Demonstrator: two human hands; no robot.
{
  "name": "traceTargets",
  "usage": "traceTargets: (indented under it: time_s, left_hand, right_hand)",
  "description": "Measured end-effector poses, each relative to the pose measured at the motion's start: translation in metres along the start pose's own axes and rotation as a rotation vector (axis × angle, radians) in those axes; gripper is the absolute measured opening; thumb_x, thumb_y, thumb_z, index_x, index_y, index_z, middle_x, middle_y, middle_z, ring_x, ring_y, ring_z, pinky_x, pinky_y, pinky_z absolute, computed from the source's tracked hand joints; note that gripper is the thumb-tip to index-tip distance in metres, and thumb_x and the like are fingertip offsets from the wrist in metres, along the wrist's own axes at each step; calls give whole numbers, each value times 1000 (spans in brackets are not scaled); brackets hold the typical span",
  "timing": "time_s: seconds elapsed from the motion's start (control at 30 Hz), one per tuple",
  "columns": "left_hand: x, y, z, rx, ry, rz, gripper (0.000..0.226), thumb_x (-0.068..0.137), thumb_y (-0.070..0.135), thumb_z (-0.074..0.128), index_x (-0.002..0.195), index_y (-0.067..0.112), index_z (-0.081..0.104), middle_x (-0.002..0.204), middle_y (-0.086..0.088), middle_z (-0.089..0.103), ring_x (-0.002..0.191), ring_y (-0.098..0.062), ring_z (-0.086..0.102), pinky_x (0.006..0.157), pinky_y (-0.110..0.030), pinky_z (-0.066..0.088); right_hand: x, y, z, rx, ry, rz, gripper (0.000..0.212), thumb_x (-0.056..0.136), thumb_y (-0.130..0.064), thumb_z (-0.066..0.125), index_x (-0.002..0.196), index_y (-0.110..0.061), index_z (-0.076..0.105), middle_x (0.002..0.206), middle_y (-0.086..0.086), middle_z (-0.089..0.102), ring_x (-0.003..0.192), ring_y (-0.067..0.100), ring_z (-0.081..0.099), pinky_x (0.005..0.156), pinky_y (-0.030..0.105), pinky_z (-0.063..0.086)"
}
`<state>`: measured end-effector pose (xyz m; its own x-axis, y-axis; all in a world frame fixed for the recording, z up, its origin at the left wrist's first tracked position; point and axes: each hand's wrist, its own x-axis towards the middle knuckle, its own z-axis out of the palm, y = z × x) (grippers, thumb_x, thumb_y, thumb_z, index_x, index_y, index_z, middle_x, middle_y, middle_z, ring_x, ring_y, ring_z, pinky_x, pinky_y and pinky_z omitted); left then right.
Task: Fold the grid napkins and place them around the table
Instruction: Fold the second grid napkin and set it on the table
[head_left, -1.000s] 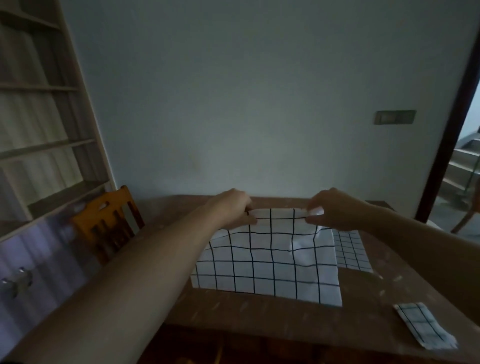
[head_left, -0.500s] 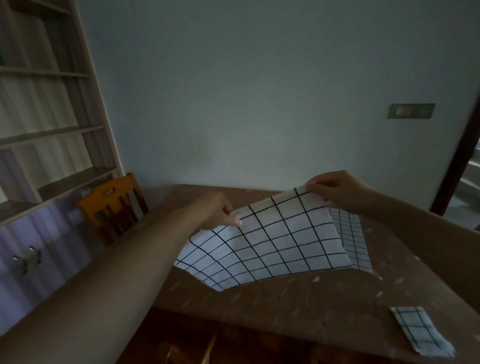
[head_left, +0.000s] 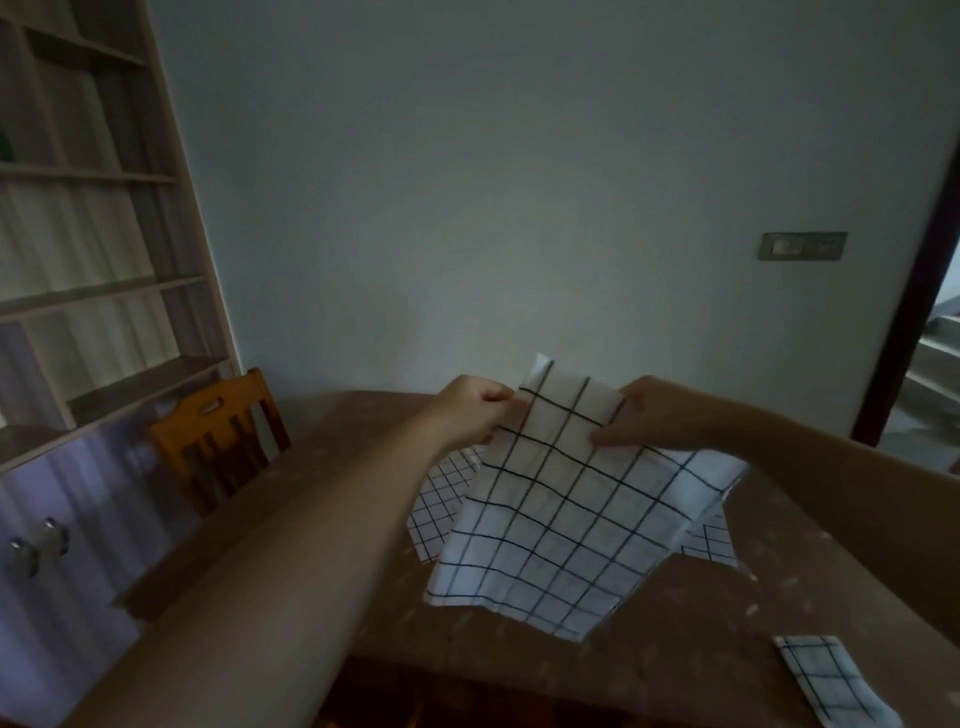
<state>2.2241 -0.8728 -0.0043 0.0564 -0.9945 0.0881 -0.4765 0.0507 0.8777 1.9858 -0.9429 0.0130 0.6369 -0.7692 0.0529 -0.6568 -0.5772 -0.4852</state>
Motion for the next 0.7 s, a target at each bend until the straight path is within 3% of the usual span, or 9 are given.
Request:
traceTargets:
  time_s: [0.07, 0.13, 0.23, 0.37, 0.43, 0.5, 0.6, 0.7]
  left_hand:
    - [-4, -7, -7, -27, 55, -10, 26, 93, 34, 64, 104, 12, 73, 71, 6, 70, 58, -9, 63, 60, -30, 53]
    - [-6, -13, -12, -81, 90, -32, 28, 91, 39, 65, 106, 16, 73, 95, -3, 76, 87, -22, 72, 84, -43, 56]
    - [-6, -13, -11, -111, 88, -25, 34, 85, 43, 71, 107, 18, 72, 105, -1, 75, 104, -21, 68, 93, -39, 53]
    - [-6, -15, -10, -241, 133, -32, 28, 85, 38, 72, 101, 16, 74, 100, -2, 76, 99, -19, 70, 89, -35, 52]
    - [-7, -17, -13, -355, 150, -66, 31, 85, 35, 72, 103, 10, 71, 99, -8, 76, 94, -22, 71, 80, -32, 54]
    - [-10, -19, -15, -391, 146, -81, 31, 85, 33, 73, 103, 8, 70, 97, -8, 76, 86, -18, 72, 69, -28, 53]
    - [-12, -22, -17, -390, 122, -79, 25, 86, 30, 71, 101, 10, 71, 91, 0, 76, 72, -4, 72, 55, -17, 49]
    - [-13, -24, -18, -423, 121, -88, 22, 85, 27, 73, 100, 10, 71, 91, -4, 78, 80, -13, 75, 69, -28, 54]
  right_hand:
    - [-7, 20, -5, 15, 15, 25, 29, 84, -37, 71, 71, -10, 71, 61, -1, 58, 58, 14, 51, 61, 30, 42]
    - [-10, 28, -8, 106, 80, 52, 32, 85, -32, 70, 65, -7, 67, 55, -2, 47, 52, 11, 41, 57, 27, 35]
    - [-10, 22, -7, 287, 203, 35, 26, 84, -26, 72, 64, -11, 67, 53, -4, 51, 49, 7, 45, 55, 24, 38]
    - [-12, 14, -1, 530, 311, 50, 15, 83, -21, 74, 72, -11, 70, 59, -5, 69, 54, 8, 64, 53, 18, 50]
    - [-15, 20, 10, 719, 316, 124, 12, 82, -18, 73, 83, -6, 71, 71, 1, 75, 68, 15, 73, 65, 28, 60]
    - [-18, 24, 19, 827, 341, 162, 15, 84, -15, 71, 93, -3, 70, 84, 9, 76, 81, 24, 74, 79, 41, 59]
    - [-21, 21, 21, 927, 380, 150, 17, 86, -15, 68, 98, -3, 69, 98, 15, 74, 89, 27, 72, 81, 42, 57]
    - [-22, 17, 17, 985, 382, 133, 19, 89, -19, 65, 99, -3, 68, 97, 13, 74, 92, 26, 72, 83, 42, 57]
